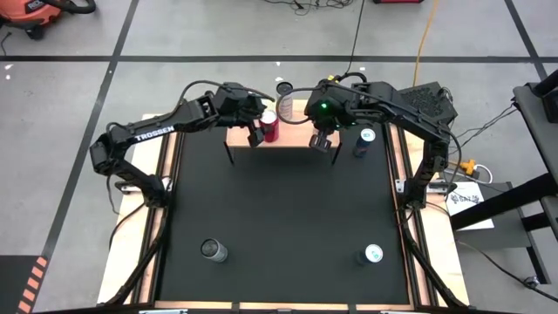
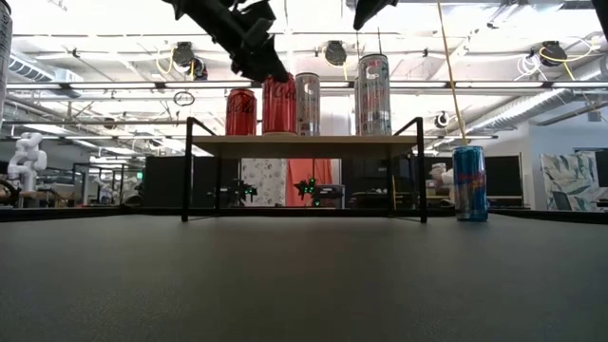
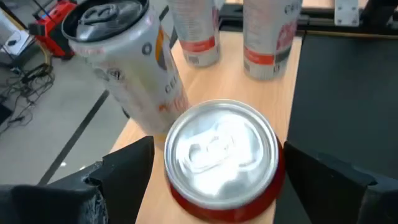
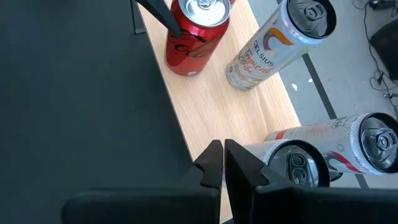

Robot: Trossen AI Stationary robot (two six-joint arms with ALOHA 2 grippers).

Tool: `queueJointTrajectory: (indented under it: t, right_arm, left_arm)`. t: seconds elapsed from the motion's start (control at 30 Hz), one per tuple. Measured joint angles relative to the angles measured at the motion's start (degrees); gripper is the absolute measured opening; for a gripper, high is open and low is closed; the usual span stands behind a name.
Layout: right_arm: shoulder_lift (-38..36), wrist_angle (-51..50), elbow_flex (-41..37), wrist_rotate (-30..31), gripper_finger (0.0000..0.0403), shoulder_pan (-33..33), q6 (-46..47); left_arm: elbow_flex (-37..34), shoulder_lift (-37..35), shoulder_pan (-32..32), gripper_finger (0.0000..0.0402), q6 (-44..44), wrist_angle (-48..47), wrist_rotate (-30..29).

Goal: Place canned beverage on shelf
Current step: Put the red soda can on the shelf aligned with the other red soda can

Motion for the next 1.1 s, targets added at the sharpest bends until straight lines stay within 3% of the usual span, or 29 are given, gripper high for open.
queueJointTrajectory:
  t: [0.57,0.87,1.1]
  right_arm:
    - [0.02,0.14,0.00,-0.02,0.0000,0.00,-0.55]
    - [0.02,0.13,0.00,-0.02,0.0000,0.00,-0.55]
    - [0.02,0.13,0.00,-0.04,0.0000,0.00,-0.55]
  left_arm:
    - [0.04,1.36,0.54,0.0353,-0.01,-0.12,2.61]
    - [0.04,1.38,0.58,0.0301,0.00,-0.19,2.62]
    - [0.15,1.29,0.55,0.0291,0.15,-1.76,2.60]
